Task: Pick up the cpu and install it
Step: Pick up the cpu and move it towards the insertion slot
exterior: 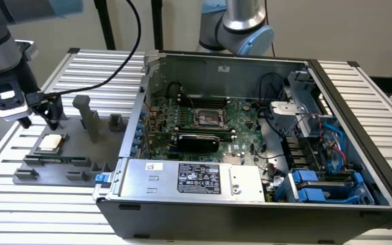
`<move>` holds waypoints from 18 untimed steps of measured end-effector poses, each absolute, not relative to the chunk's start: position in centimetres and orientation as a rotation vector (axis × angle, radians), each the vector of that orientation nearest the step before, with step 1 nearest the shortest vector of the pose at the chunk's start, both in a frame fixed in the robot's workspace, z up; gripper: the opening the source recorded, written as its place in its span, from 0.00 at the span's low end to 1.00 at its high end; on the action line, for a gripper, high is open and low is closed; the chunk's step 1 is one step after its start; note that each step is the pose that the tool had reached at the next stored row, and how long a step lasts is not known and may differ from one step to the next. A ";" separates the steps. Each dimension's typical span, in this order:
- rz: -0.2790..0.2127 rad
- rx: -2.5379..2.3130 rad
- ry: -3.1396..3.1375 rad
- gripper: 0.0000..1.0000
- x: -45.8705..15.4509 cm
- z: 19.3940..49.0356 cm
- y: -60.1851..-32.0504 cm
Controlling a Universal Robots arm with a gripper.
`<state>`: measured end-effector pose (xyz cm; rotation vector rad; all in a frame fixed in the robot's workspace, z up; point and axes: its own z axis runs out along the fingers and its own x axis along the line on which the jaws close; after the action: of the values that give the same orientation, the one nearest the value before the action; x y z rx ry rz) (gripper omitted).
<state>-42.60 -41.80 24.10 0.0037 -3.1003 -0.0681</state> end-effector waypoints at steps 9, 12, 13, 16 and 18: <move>-0.068 0.004 -3.100 0.65 -42.6 22.5 -42.1; -0.068 0.005 -3.100 0.65 -42.6 21.9 -42.2; -0.068 0.005 -3.100 0.65 -42.6 21.7 -42.3; -0.068 0.005 -3.100 0.65 -42.6 21.2 -42.3; -0.068 0.005 -3.100 0.65 -42.6 20.8 -42.3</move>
<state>-42.59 -42.28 20.83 0.0046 -3.1004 -0.0681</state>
